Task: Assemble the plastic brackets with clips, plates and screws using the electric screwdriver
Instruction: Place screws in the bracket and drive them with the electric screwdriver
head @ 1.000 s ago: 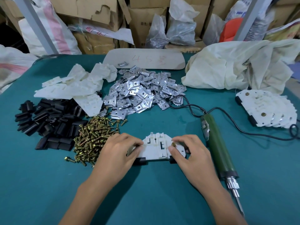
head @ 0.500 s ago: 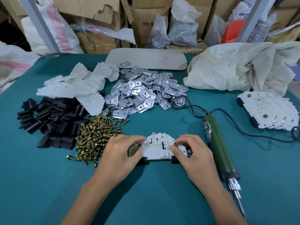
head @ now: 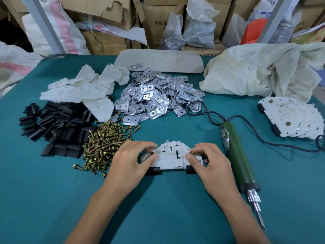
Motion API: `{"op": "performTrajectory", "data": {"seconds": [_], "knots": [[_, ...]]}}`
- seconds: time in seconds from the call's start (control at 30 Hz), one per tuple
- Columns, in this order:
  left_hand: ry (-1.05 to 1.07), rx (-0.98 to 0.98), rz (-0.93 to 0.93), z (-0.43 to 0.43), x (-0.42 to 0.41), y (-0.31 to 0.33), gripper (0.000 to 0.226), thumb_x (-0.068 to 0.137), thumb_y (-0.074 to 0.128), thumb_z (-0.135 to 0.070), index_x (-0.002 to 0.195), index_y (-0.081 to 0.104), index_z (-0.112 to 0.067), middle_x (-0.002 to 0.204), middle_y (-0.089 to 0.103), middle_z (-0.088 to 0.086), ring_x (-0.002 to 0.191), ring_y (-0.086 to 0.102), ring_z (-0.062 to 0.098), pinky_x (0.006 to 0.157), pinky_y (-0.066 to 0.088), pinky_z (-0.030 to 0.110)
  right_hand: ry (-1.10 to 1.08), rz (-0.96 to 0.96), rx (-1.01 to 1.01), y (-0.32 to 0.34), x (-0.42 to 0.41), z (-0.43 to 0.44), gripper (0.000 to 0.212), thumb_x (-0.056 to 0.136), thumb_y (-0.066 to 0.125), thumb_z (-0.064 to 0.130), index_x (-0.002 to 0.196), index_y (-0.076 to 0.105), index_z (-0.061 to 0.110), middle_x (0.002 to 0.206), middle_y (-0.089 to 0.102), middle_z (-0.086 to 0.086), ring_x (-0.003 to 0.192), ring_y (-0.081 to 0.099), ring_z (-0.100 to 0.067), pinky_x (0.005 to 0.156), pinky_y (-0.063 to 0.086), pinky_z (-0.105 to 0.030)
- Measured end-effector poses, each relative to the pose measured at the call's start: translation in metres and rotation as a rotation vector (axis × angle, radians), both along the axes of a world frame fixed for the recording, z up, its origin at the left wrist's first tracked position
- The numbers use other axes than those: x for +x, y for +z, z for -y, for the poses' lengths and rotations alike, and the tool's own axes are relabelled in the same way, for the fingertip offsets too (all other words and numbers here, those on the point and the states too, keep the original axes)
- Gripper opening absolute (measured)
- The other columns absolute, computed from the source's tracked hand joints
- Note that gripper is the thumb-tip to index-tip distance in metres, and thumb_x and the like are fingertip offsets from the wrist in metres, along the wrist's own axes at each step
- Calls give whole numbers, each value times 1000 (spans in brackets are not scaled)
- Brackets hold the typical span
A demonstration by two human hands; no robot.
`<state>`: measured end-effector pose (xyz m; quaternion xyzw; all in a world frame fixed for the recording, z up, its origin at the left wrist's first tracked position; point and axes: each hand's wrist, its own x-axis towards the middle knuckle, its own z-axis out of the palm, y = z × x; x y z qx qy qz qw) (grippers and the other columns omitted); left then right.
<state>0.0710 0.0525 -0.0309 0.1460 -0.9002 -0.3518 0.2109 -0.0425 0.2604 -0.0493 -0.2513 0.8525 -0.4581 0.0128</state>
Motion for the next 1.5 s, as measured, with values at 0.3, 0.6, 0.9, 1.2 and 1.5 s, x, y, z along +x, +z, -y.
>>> {"op": "performTrajectory", "data": {"seconds": [0.3, 0.6, 0.9, 1.2, 1.5], "knots": [[-37, 19, -5, -4, 7, 1, 25, 86, 77, -34, 110, 74, -29, 120, 62, -25, 120, 48, -7, 103, 33, 14, -189, -245, -16, 38, 14, -34, 30, 90, 70, 53, 74, 68, 28, 103, 64, 23, 101, 62, -7, 87, 43, -24], [-286, -339, 382, -12, -28, 2, 101, 76, 57, -82, 157, 17, -38, 160, 23, -16, 144, 17, 8, 117, 20, 32, -206, 239, 726, 47, -41, -68, 63, 76, 73, 54, 126, 40, 34, 94, 67, 7, 83, 63, -17, 67, 40, -32], [-240, -136, 253, -20, -34, -23, 100, 69, 63, -82, 153, 33, -37, 136, 41, -18, 124, 34, 5, 104, 26, 22, -100, 1016, -881, 55, -31, -80, 28, 76, 62, 14, 103, 66, 7, 87, 70, -9, 78, 73, -25, 66, 63, -34], [-233, -80, 252, -22, -33, -23, 97, 67, 64, -81, 151, 37, -42, 123, 40, -20, 118, 35, 7, 106, 31, 27, -15, 664, -961, 95, -36, -7, 49, 79, 73, 64, 98, 65, 20, 70, 58, 2, 51, 52, -15, 51, 48, -25], [-229, -88, 286, -21, -36, -27, 102, 65, 60, -86, 153, 32, -43, 126, 39, -21, 119, 34, 6, 106, 31, 26, 26, 283, -920, 104, -43, 37, 61, 69, 86, 60, 96, 56, 14, 69, 61, -2, 52, 56, -22, 55, 50, -34]]}}
